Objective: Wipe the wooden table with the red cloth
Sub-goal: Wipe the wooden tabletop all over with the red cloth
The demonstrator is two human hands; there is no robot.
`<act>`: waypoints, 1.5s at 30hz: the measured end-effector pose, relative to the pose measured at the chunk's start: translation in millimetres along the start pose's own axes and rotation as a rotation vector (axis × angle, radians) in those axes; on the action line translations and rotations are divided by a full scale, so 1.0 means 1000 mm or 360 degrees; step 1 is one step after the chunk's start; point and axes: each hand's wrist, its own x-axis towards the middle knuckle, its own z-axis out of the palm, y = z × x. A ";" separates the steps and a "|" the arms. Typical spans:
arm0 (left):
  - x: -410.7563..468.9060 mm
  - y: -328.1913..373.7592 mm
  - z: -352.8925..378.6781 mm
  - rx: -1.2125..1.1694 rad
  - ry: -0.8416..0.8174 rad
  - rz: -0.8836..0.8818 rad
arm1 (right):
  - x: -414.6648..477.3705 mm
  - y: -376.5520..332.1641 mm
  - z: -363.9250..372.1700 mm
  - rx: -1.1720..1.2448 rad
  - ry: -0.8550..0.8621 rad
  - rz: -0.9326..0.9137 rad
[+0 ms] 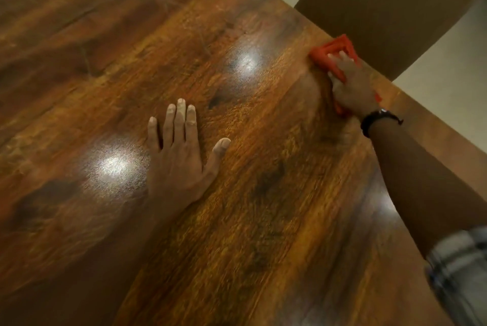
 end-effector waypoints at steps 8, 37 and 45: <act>0.001 0.003 -0.001 0.0005 -0.0003 -0.0011 | 0.088 -0.119 0.050 0.0052 0.0019 -0.0223; 0.002 0.007 0.002 0.0132 -0.0011 -0.0064 | 0.021 -0.150 0.065 0.0020 -0.0066 -0.0421; 0.004 0.007 0.003 0.0131 -0.0013 -0.0045 | -0.091 -0.009 0.019 0.0031 0.0115 0.0069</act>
